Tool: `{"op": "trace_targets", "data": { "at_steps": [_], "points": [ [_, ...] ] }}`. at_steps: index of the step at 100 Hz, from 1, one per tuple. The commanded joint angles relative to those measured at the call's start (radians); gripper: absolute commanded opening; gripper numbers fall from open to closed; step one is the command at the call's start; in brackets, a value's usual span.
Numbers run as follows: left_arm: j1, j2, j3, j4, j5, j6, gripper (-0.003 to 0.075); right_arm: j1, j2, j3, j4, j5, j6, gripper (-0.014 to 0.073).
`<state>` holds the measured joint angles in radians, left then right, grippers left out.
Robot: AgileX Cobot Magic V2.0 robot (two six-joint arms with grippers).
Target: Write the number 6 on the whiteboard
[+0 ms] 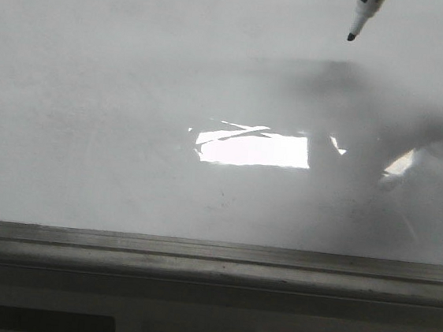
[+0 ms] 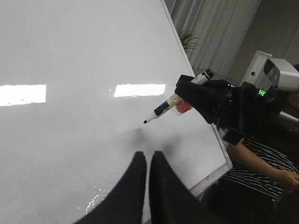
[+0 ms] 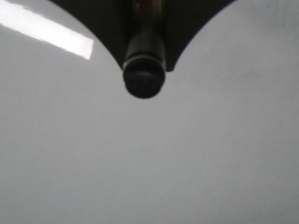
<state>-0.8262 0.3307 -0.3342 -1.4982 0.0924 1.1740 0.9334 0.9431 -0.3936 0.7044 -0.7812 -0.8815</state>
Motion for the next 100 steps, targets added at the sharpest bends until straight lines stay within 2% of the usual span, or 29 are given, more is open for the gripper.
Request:
{"op": "trace_targets", "data": {
  "at_steps": [1,37,100],
  "points": [
    [-0.006,0.007,-0.029,-0.015,0.005,-0.008,-0.002,-0.005,-0.011,-0.023,-0.028,-0.088,-0.011,-0.0071],
    [-0.006,0.007,-0.029,-0.015,0.005,-0.008,-0.002,-0.005,-0.004,-0.023,-0.027,-0.105,-0.011,-0.0071],
    [-0.006,0.007,-0.019,-0.015,0.013,-0.008,-0.002,-0.005,0.128,-0.055,-0.044,-0.131,-0.011,-0.0071]
  ]
}}
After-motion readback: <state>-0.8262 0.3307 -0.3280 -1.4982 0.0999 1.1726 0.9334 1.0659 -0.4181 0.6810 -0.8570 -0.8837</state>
